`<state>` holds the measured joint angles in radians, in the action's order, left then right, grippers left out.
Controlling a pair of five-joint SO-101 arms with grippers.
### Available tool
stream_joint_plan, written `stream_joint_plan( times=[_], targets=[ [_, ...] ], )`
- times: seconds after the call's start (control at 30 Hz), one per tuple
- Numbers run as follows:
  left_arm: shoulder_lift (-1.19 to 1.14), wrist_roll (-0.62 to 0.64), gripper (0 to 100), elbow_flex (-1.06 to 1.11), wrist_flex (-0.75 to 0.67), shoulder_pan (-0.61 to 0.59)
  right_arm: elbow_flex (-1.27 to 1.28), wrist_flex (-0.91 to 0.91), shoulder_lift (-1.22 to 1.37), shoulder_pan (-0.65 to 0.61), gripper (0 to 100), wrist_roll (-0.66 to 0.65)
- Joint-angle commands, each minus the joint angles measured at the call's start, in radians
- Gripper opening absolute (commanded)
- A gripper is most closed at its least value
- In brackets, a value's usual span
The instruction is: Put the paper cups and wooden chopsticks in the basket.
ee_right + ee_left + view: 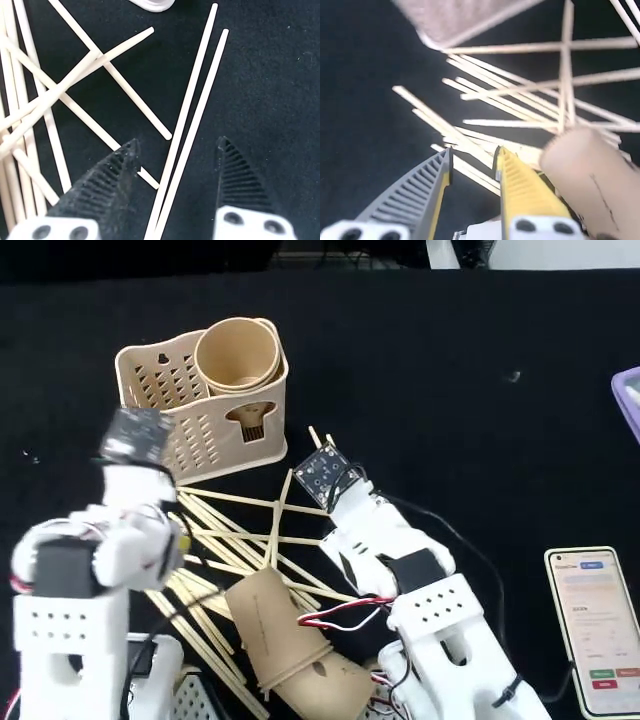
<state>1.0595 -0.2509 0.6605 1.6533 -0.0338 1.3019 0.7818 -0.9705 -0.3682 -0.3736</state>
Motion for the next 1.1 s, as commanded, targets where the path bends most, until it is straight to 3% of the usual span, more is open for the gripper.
stream_joint_plan(
  times=[0.0, 0.27, 0.5, 0.73, 1.07],
  targets=[
    [0.044, -0.009, 16, 0.113, -0.089, 0.087, -0.008, -0.015, -0.025, 0.032, 25.1, 0.011],
    [0.044, -0.017, 17, 0.271, -0.299, 0.081, -0.007, -0.014, -0.025, 0.032, 25.1, 0.011],
    [0.037, -0.005, 16, 0.332, -0.356, 0.002, -0.015, 0.005, -0.025, 0.032, 25.0, 0.011],
    [0.038, 0.135, 17, 0.470, -0.543, 0.013, -0.091, 0.126, -0.025, 0.032, 25.1, 0.011],
    [0.035, 0.167, 16, 0.504, -0.554, 0.012, -0.197, 0.252, -0.025, 0.034, 25.1, 0.002]
  ],
)
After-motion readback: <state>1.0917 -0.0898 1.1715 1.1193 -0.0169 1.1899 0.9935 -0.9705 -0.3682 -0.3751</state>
